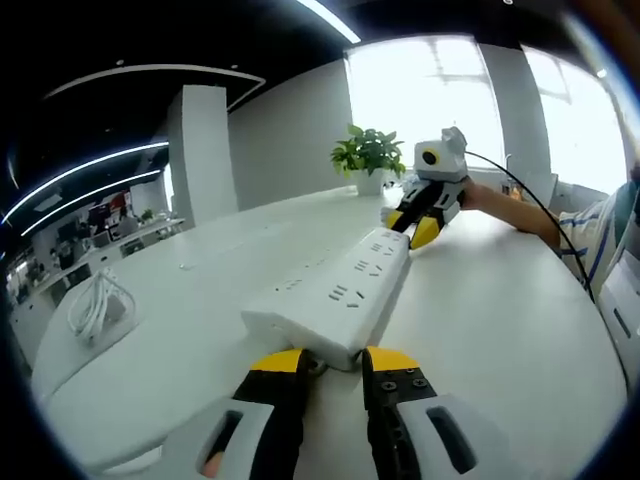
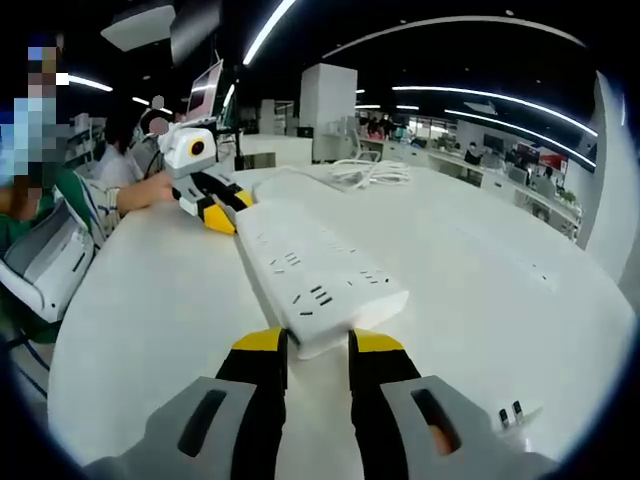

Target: Straighten the power strip on the desk, plug the charger into it

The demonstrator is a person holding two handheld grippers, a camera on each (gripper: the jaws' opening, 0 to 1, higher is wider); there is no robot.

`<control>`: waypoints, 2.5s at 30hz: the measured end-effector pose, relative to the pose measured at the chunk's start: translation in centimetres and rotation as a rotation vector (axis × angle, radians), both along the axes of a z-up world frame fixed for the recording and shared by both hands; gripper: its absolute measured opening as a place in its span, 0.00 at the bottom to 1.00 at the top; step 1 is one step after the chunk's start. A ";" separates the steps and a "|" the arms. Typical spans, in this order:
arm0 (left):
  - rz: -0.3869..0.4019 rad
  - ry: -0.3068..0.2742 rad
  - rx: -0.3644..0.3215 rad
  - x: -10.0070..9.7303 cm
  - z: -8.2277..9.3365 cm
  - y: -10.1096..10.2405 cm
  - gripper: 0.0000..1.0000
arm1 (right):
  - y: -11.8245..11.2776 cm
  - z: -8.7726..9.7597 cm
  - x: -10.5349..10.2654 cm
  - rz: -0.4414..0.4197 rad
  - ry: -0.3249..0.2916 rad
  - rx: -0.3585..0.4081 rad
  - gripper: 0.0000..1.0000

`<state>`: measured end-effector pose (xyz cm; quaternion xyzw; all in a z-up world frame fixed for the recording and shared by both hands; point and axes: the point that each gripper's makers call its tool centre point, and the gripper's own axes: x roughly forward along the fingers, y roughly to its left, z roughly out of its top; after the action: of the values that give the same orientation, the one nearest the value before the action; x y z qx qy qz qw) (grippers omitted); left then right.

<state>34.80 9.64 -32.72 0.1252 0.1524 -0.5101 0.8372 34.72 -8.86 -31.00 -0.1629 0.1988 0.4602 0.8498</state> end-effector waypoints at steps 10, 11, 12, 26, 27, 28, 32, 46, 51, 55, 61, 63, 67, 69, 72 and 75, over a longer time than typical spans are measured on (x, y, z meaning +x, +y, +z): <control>-0.045 0.091 -0.078 -0.8 0.5 -0.7 0.20 | -1.1 0.7 0.2 0.023 -0.090 -0.081 0.22; -0.046 0.101 -0.093 -0.7 0.6 -0.7 0.20 | -1.2 1.2 0.2 0.019 -0.114 -0.071 0.21; -0.039 0.108 -0.097 -0.6 0.6 -0.7 0.20 | -1.1 2.0 0.2 0.011 -0.133 -0.035 0.20; -0.010 0.046 -0.124 0.1 2.3 -0.2 0.19 | -8.6 9.1 2.5 -0.269 -0.333 0.093 0.19; -0.008 0.044 -0.126 0.1 2.3 -0.1 0.19 | -9.2 9.2 2.6 -0.282 -0.336 0.090 0.19; -0.007 0.044 -0.129 0.2 2.4 -0.1 0.19 | -9.8 9.3 2.8 -0.305 -0.337 0.089 0.19; -0.012 0.044 -0.133 0.0 2.4 -0.3 0.19 | -12.3 8.5 3.4 -0.395 -0.322 0.039 0.19; -0.030 0.077 -0.174 -0.3 2.9 -0.8 0.19 | -23.7 3.6 0.8 -0.778 -0.036 -0.250 0.21; -0.043 0.067 -0.183 -0.6 3.5 -1.0 0.19 | -25.0 2.9 -0.6 -0.812 0.026 -0.168 0.21; -0.055 0.072 -0.194 -0.7 3.8 -1.2 0.19 | -25.1 2.3 -1.1 -0.822 0.054 -0.153 0.20; -0.066 0.076 -0.195 -0.9 3.8 -1.3 0.19 | -24.8 1.0 -1.5 -0.825 0.107 -0.182 0.20; -0.069 0.078 -0.198 -0.9 3.9 -1.3 0.19 | -24.8 0.6 -1.7 -0.828 0.116 -0.201 0.20; -0.070 0.071 -0.194 -1.0 3.9 -1.4 0.19 | -24.7 0.3 -1.7 -0.827 0.123 -0.214 0.20; -0.072 0.071 -0.195 -1.1 3.9 -1.4 0.19 | -24.6 0.1 -1.7 -0.825 0.125 -0.217 0.20; -0.080 0.085 -0.206 -1.3 3.9 -1.6 0.19 | -24.4 -0.3 -1.7 -0.818 0.134 -0.224 0.19; -0.081 0.082 -0.204 -1.5 3.9 -1.6 0.19 | -24.2 -0.6 -1.6 -0.808 0.145 -0.236 0.19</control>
<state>33.33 8.04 -28.83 0.0243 0.1287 -0.5611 0.8173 33.08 -33.10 -31.60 -0.1354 0.3572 0.0747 0.9211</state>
